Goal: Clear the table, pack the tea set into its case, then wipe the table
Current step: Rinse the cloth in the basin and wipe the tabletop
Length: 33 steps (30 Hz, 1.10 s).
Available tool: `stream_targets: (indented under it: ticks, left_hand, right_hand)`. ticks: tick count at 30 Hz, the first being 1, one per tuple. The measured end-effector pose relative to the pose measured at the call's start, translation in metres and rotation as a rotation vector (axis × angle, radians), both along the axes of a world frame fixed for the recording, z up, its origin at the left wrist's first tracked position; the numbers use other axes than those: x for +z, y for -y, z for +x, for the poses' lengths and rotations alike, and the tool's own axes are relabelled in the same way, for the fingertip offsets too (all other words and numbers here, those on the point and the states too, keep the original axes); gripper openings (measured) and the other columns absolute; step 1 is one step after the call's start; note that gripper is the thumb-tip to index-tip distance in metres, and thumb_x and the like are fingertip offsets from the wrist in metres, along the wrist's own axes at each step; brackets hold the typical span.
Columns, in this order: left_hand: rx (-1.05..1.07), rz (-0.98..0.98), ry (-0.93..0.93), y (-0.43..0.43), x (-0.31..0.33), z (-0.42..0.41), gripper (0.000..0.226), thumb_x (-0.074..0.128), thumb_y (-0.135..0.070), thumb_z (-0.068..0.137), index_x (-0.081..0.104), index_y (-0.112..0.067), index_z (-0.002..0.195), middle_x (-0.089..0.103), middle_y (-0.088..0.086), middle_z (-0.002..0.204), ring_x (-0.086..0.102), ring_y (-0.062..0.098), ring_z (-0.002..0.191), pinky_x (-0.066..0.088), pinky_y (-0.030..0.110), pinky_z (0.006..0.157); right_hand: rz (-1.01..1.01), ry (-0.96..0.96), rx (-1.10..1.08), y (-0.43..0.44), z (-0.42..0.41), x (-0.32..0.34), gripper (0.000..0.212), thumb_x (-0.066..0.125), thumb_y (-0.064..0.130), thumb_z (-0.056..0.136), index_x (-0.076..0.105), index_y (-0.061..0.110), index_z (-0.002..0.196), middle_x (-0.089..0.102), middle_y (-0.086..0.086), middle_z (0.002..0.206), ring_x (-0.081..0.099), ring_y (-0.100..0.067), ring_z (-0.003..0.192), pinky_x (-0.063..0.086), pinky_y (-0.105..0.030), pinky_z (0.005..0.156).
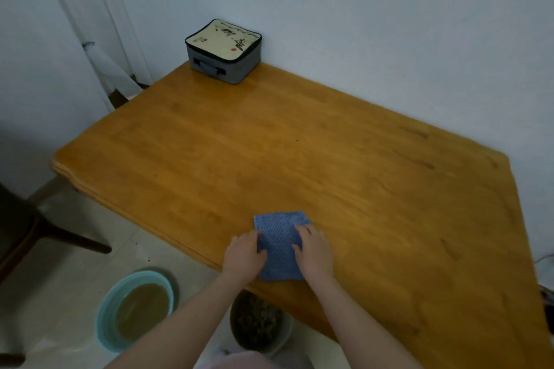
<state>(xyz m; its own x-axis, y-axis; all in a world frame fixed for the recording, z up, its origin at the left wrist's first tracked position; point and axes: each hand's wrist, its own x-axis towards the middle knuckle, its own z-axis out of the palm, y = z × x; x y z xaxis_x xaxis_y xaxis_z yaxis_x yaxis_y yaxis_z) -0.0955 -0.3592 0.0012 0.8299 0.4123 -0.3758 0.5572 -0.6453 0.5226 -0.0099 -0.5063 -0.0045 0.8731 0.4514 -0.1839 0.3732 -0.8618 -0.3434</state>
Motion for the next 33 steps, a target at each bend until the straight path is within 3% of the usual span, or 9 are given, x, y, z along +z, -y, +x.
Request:
stream_targets:
  ticks: [6, 12, 16, 19, 21, 23, 26, 29, 33]
  left_hand:
    - [0.096, -0.142, -0.033, -0.002, 0.003, 0.008, 0.057, 0.063, -0.022, 0.087, 0.039, -0.024, 0.139, 0.059, -0.003, 0.109, 0.058, 0.015, 0.1, 0.053, 0.032, 0.082]
    - [0.126, -0.204, -0.024, 0.001, 0.006, 0.005, 0.088, 0.062, -0.016, 0.085, 0.006, -0.03, 0.152, 0.061, -0.003, 0.088, 0.061, 0.014, 0.083, 0.051, 0.031, 0.071]
    - [0.143, -0.239, 0.005, 0.004, 0.01, 0.008, 0.083, 0.057, -0.016, 0.086, 0.008, -0.031, 0.152, 0.06, 0.0, 0.089, 0.062, 0.018, 0.086, 0.052, 0.034, 0.076]
    - [0.156, -0.24, 0.038, 0.01, 0.012, 0.006, 0.079, 0.057, -0.014, 0.088, 0.014, -0.032, 0.151, 0.059, -0.001, 0.088, 0.06, 0.015, 0.083, 0.052, 0.031, 0.071]
    - [0.161, -0.235, 0.056, 0.014, 0.012, 0.001, 0.08, 0.059, -0.02, 0.088, 0.012, -0.033, 0.151, 0.06, 0.002, 0.103, 0.06, 0.016, 0.092, 0.051, 0.028, 0.075]
    - [0.137, -0.181, 0.014, 0.018, 0.01, -0.005, 0.081, 0.061, -0.03, 0.089, 0.008, -0.033, 0.151, 0.053, 0.006, 0.124, 0.057, 0.021, 0.108, 0.047, 0.027, 0.082]
    - [0.043, -0.045, -0.042, 0.027, 0.006, -0.017, 0.083, 0.06, -0.028, 0.09, 0.005, -0.029, 0.152, 0.055, 0.004, 0.126, 0.059, 0.018, 0.105, 0.051, 0.028, 0.078]
    - [0.06, -0.043, -0.072, 0.03, 0.005, -0.022, 0.082, 0.061, -0.026, 0.089, 0.007, -0.029, 0.152, 0.064, -0.002, 0.104, 0.063, 0.014, 0.09, 0.053, 0.029, 0.072]
    - [0.312, -0.311, 0.057, 0.026, 0.018, -0.012, 0.079, 0.065, -0.015, 0.084, 0.021, -0.029, 0.148, 0.063, -0.001, 0.08, 0.062, 0.01, 0.074, 0.052, 0.027, 0.067]
  right_hand:
    - [0.193, -0.012, -0.172, 0.002, 0.002, 0.007, 0.043, 0.053, 0.015, 0.098, 0.047, 0.023, 0.14, 0.05, 0.006, 0.12, 0.055, -0.011, 0.094, 0.044, -0.022, 0.071]
    - [0.212, -0.065, -0.271, 0.002, 0.008, 0.001, 0.046, 0.058, 0.027, 0.096, 0.047, 0.026, 0.14, 0.055, 0.006, 0.124, 0.056, -0.011, 0.107, 0.049, -0.026, 0.084]
    - [0.095, 0.114, 0.022, 0.007, 0.007, -0.003, 0.043, 0.059, 0.027, 0.095, 0.052, 0.023, 0.137, 0.05, 0.005, 0.127, 0.049, -0.014, 0.115, 0.048, -0.025, 0.087]
    - [0.046, 0.26, 0.359, 0.017, -0.002, -0.007, 0.039, 0.059, 0.049, 0.087, 0.067, 0.025, 0.116, 0.061, 0.003, 0.117, 0.056, -0.022, 0.114, 0.047, -0.035, 0.094]
    - [-0.049, 0.275, 0.465, 0.025, -0.012, -0.014, 0.055, 0.048, 0.069, 0.077, 0.071, 0.03, 0.11, 0.064, 0.002, 0.121, 0.055, -0.028, 0.123, 0.031, -0.049, 0.107]
    - [-0.114, 0.25, 0.518, 0.033, -0.021, -0.019, 0.069, 0.039, 0.077, 0.071, 0.068, 0.034, 0.116, 0.062, 0.002, 0.129, 0.051, -0.029, 0.129, 0.018, -0.053, 0.107]
    - [-0.101, 0.26, 0.531, 0.041, -0.023, -0.022, 0.052, 0.042, 0.067, 0.078, 0.069, 0.038, 0.111, 0.065, 0.005, 0.126, 0.055, -0.027, 0.125, 0.019, -0.052, 0.108]
    - [-0.013, 0.367, 0.572, 0.039, -0.019, -0.024, 0.017, 0.063, 0.045, 0.083, 0.075, 0.034, 0.088, 0.071, 0.006, 0.11, 0.061, -0.023, 0.117, 0.03, -0.05, 0.11]
    - [0.098, 0.288, 0.538, 0.032, -0.016, -0.017, 0.03, 0.047, 0.029, 0.091, 0.07, 0.026, 0.073, 0.072, 0.007, 0.089, 0.066, -0.016, 0.103, 0.053, -0.043, 0.095]
